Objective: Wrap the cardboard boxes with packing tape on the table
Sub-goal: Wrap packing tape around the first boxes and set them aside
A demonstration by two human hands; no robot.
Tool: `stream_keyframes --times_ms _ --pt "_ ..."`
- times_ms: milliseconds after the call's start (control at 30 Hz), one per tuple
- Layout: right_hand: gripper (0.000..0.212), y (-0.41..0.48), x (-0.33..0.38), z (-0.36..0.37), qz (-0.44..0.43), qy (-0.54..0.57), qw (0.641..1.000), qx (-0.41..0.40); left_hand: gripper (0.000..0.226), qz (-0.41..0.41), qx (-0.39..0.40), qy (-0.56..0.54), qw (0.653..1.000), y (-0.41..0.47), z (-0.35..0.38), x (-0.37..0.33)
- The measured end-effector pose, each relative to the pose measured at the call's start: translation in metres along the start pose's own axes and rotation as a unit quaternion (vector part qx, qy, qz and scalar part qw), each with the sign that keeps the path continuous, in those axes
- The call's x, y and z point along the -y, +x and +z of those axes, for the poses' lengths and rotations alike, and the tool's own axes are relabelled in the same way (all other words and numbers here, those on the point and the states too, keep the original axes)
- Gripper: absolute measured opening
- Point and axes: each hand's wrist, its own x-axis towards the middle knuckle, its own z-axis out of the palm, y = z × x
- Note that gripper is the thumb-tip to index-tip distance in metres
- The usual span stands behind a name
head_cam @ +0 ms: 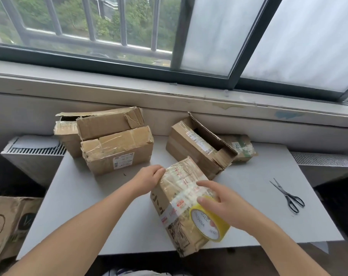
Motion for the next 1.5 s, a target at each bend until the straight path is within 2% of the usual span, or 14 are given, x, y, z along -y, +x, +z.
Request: stream_keyframes --times_ms 133,233,333,467,567,667,733,833,900,967,1100,1200,1367,1500 --pt "0.036 -0.030 -0.028 0.004 0.003 -0.047 0.998 -0.033 0.035 0.034 -0.023 0.062 0.997 -0.005 0.009 -0.003" --pt "0.027 -0.045 -0.051 0.009 0.045 -0.057 0.994 -0.081 0.036 0.043 -0.045 0.077 0.995 -0.007 0.014 -0.004" --pt "0.032 -0.051 -0.063 0.018 0.087 -0.035 0.986 -0.137 0.035 0.039 -0.052 0.087 0.994 -0.008 0.019 -0.004" --pt "0.043 -0.052 -0.071 0.026 0.102 -0.130 0.980 -0.110 0.031 0.025 -0.057 0.091 0.994 -0.014 0.020 -0.004" --pt "0.054 -0.046 -0.089 0.031 0.107 -0.136 0.977 -0.128 0.032 0.024 -0.060 0.103 0.993 -0.016 0.020 -0.010" --pt "0.061 -0.036 -0.111 0.041 0.112 -0.107 0.983 -0.104 0.026 0.027 -0.074 0.122 0.989 -0.018 0.023 -0.011" --pt "0.066 -0.031 -0.121 0.045 0.114 -0.073 0.987 -0.091 0.026 0.034 -0.083 0.160 0.983 -0.019 0.025 -0.015" --pt "0.052 -0.026 -0.125 0.040 0.105 -0.057 0.990 -0.072 0.042 0.084 -0.102 0.283 0.950 -0.018 0.031 -0.030" --pt "0.048 -0.026 -0.123 0.036 0.099 -0.048 0.992 -0.060 0.056 0.146 -0.058 0.382 0.911 -0.019 0.040 -0.041" --pt "0.048 -0.025 -0.124 0.034 0.093 -0.036 0.994 -0.052 0.059 0.166 0.004 0.445 0.880 -0.022 0.056 -0.048" --pt "0.038 -0.021 -0.130 0.035 0.077 -0.026 0.996 -0.046 0.072 0.136 0.061 0.490 0.859 -0.022 0.086 -0.065" --pt "0.035 -0.020 -0.136 0.035 0.069 -0.010 0.996 -0.049 0.071 0.163 0.089 0.518 0.835 -0.022 0.104 -0.073" --pt "0.042 -0.017 -0.143 0.042 0.059 0.024 0.996 -0.057 0.068 0.162 0.099 0.520 0.833 -0.020 0.111 -0.074" --pt "0.043 -0.021 -0.151 0.046 0.062 0.097 0.991 -0.067 0.099 0.151 0.105 0.523 0.832 -0.021 0.110 -0.076"
